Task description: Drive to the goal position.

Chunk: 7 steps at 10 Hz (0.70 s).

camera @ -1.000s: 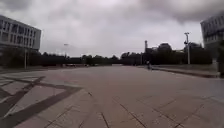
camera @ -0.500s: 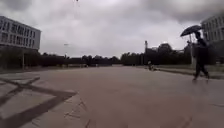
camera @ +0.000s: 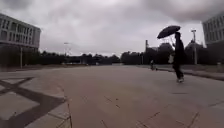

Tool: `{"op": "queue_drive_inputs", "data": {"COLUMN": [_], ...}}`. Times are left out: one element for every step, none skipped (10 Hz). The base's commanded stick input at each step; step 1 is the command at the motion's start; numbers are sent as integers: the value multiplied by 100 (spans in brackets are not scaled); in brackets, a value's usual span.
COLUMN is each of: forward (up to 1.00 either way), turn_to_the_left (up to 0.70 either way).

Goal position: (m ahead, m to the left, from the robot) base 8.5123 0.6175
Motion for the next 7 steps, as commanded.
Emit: {"op": "queue_drive_inputs", "data": {"forward": [100,100,100,100,100,100,100], "turn_to_the_left": [-4,-4,-4,-4,-4,-4,-4]}}
